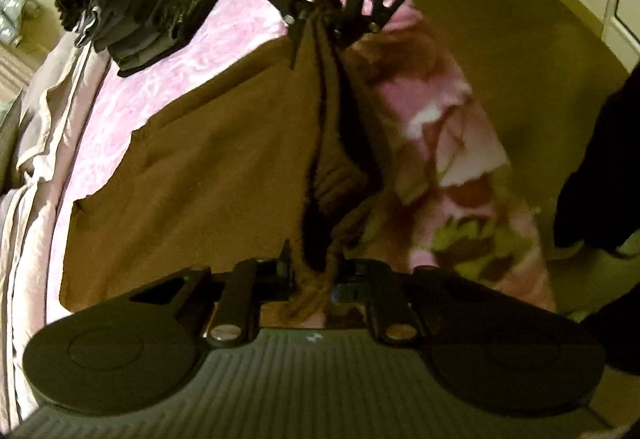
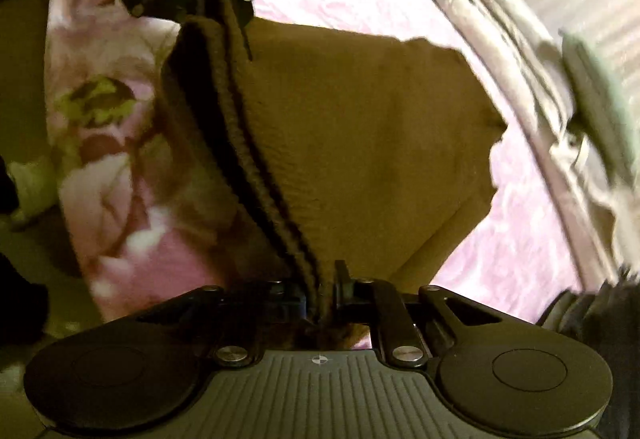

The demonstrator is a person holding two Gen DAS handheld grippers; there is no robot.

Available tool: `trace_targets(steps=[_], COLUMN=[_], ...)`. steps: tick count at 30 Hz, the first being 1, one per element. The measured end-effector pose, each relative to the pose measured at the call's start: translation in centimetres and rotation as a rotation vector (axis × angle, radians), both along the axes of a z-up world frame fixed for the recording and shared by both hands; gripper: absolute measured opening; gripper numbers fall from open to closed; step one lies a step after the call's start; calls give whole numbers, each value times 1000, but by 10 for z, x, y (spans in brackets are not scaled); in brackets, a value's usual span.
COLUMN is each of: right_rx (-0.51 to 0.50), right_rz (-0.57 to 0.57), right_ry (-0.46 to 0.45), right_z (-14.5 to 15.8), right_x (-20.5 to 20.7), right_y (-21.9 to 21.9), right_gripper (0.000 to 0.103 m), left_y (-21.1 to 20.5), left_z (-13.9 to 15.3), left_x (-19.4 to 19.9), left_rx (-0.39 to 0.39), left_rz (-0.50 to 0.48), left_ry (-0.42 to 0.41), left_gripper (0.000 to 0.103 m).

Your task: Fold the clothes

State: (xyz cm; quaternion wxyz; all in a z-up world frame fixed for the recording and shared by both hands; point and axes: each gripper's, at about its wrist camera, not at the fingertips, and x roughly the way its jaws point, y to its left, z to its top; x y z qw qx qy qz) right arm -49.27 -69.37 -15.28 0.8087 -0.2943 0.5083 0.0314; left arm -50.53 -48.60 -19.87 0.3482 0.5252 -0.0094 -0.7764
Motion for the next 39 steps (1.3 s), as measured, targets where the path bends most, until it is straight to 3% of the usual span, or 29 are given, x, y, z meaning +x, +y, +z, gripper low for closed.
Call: trace_targets(steps=[4,11,14,18,23,29,39], right_rx=[79,248,248,193,146,167,333], right_rz=[-33,-1,-10,-50,-88,-63,-27], right_ry=[57,269,268,199,112,118,236], right_z=[24,95,130,171,199,175,89], right_x=[-5,-24,-15,27,92,161,248], right_y=[5,48,57,39,0,-67,-168], right_gripper=[10,10,10,10,10,11,11], left_y=[18,74,73,46,-8,-85,-182], left_z=[18,68,92,125,145,127,43], left_x=[-4,-2,23,78,133,189,254], left_rx=[35,235,272,273,222,245,401], left_rz=[13,117,247,412,526,724,994], left_ry=[58,316,442,611,682,726,757], left_gripper=[10,10,10,10,10,10,12])
